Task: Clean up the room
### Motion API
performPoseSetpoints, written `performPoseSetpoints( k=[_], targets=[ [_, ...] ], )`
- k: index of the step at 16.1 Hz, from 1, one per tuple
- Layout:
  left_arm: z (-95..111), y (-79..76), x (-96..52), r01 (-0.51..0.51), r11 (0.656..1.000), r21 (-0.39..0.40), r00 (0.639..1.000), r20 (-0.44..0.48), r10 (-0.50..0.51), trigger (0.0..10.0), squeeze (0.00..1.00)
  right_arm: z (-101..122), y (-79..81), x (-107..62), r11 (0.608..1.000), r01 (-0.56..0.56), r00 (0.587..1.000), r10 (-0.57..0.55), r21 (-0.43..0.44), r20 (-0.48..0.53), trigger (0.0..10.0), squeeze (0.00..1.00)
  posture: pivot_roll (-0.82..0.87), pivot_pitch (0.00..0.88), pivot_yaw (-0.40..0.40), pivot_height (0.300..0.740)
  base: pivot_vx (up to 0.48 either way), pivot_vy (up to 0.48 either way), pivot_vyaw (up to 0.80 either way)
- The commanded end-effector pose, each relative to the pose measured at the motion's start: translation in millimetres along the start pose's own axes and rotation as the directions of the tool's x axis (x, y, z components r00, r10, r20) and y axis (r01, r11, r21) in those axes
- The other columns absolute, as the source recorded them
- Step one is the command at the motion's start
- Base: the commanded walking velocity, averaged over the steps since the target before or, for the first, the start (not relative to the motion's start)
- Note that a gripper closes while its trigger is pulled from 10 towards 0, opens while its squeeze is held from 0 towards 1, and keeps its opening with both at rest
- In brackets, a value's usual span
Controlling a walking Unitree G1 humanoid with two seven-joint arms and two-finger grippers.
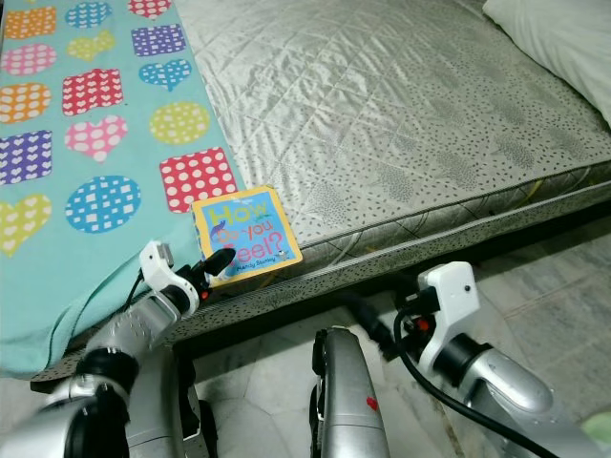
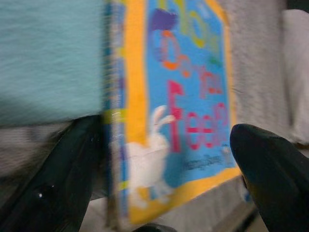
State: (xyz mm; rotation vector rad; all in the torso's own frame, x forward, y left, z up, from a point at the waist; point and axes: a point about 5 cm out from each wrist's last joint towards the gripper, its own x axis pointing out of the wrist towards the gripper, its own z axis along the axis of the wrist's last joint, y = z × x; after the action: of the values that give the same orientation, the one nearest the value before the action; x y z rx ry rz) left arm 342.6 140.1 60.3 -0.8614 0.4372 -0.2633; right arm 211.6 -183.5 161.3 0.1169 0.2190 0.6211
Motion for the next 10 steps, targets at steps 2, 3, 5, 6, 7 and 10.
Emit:
performPoseSetpoints(
  k=[2, 3, 5, 6, 7, 10],
  targets=[
    [-10.7, 0.3, 1.6, 0.021, 0.999, -0.035, 0.999, -0.042, -0.023, 2.1, 0.00, 5.1, 2.4, -4.3, 0.999, -0.033, 0.999, 0.033, 0.020, -0.003, 10.0, 0.00, -0.30, 0.216, -0.013, 0.545, 0.000, 0.000, 0.00],
    [-10.0, 2.0, 1.2, 0.018, 1.000, -0.025, 0.999, -0.040, -0.019, 0.0, 0.00, 6.6, 1.6, -3.6, 0.999, -0.026, 1.000, 0.026, 0.022, 0.001, 10.0, 0.00, -0.31, 0.215, -0.012, 0.545, 0.000, 0.000, 0.00],
    [-8.9, 2.7, 1.1, 0.025, 1.000, -0.017, 0.999, -0.044, -0.026, 0.0, 0.00, 8.3, 1.7, -1.9, 1.000, -0.028, 1.000, 0.028, 0.014, 0.003, 10.0, 0.00, -0.31, 0.210, -0.011, 0.545, 0.000, 0.000, 0.00],
    [-8.2, 2.8, 1.1, 0.032, 0.999, -0.009, 0.998, -0.046, -0.033, 0.0, 0.00, 9.1, 2.5, -1.6, 0.999, -0.032, 0.999, 0.032, 0.016, -0.001, 10.0, 0.00, -0.31, 0.210, -0.011, 0.545, 0.000, 0.000, 0.00],
    [-7.1, 3.1, 1.2, 0.036, 0.999, -0.014, 0.998, -0.045, -0.036, 0.0, 0.00, 9.9, 3.2, -1.0, 0.999, -0.035, 0.999, 0.035, 0.023, -0.002, 10.0, 0.00, -0.30, 0.207, -0.011, 0.545, 0.000, 0.000, 0.00],
    [-5.2, 2.9, 1.8, 0.043, 0.999, -0.017, 0.999, -0.028, -0.043, 0.0, 0.00, 12.9, 7.2, 0.6, 0.996, -0.073, 0.997, 0.072, 0.058, 0.019, 10.0, 0.00, -0.31, 0.201, -0.010, 0.545, 0.000, 0.000, 0.00]
  ],
)
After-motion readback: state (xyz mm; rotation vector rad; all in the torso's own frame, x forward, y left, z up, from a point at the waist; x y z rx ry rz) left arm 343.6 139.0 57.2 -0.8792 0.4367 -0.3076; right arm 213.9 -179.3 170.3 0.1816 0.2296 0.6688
